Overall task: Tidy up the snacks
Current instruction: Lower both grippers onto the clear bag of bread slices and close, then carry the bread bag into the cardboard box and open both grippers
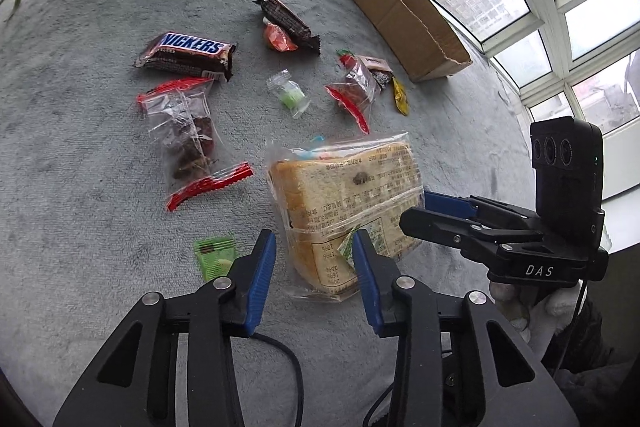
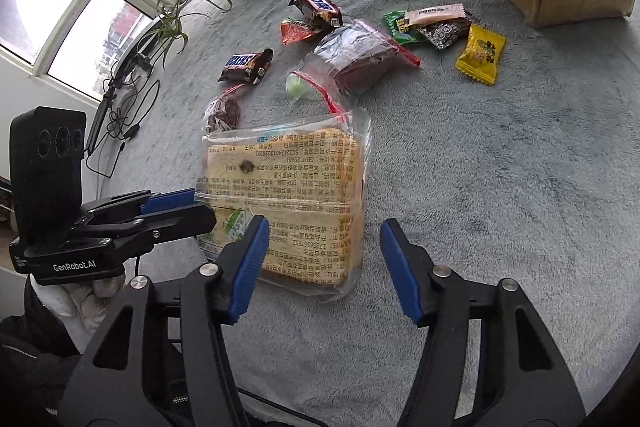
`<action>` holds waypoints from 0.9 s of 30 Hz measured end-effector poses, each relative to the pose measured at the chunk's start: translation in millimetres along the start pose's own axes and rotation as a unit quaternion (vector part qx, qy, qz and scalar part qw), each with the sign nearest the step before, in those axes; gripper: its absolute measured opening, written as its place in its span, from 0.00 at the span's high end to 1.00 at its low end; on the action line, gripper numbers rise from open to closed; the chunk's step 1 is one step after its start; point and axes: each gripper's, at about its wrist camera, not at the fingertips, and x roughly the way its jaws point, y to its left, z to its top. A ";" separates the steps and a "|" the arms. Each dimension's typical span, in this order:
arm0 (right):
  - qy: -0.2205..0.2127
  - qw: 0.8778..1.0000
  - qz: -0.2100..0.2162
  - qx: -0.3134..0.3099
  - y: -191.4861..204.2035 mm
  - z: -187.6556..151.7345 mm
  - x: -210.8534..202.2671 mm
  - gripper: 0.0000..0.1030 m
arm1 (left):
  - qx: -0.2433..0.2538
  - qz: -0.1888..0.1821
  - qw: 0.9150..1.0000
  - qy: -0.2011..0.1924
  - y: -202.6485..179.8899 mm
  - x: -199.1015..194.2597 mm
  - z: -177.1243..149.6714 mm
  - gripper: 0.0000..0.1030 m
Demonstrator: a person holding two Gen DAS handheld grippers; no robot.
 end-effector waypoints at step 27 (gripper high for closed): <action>-0.146 0.986 -0.078 -0.026 -13.6 72.1 -116.0 0.49 | 0.140 0.013 0.985 -0.102 -100.0 -12.3 97.5 0.66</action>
